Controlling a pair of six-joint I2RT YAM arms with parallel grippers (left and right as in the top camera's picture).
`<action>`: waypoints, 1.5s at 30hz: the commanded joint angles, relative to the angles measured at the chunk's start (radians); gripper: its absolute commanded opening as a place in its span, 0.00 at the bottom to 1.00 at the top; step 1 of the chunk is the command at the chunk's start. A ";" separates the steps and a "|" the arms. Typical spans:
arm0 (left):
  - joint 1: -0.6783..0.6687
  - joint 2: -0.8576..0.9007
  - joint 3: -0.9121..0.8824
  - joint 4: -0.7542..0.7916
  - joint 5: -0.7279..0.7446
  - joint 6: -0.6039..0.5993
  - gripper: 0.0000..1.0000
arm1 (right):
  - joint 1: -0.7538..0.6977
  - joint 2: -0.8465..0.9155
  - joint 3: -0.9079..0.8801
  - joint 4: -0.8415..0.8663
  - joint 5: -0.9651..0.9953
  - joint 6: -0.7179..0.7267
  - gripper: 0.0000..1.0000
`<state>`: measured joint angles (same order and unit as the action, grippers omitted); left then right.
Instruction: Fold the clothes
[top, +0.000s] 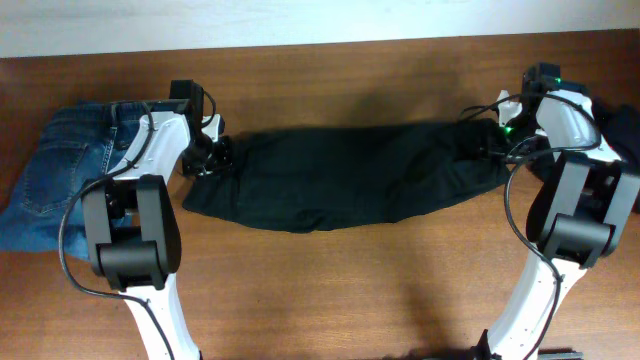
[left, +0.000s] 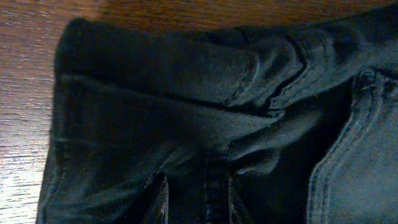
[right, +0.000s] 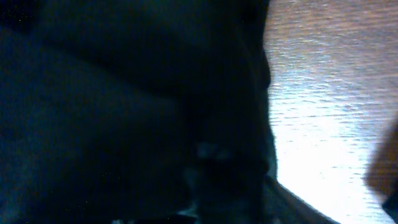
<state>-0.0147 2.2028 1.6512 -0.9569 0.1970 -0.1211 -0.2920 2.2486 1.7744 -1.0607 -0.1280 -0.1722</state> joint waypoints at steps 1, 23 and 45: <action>0.000 0.082 -0.045 -0.013 -0.096 0.002 0.31 | -0.003 0.049 -0.023 0.002 0.026 -0.003 0.42; 0.000 0.082 -0.045 -0.021 -0.096 0.002 0.32 | -0.009 -0.098 0.097 -0.105 0.140 0.076 0.04; -0.003 -0.029 0.004 -0.051 -0.019 0.006 0.70 | 0.084 -0.169 0.103 -0.145 0.185 0.072 0.04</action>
<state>-0.0269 2.1971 1.6699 -0.9878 0.2062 -0.1246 -0.2272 2.1365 1.8496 -1.2011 0.0040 -0.1055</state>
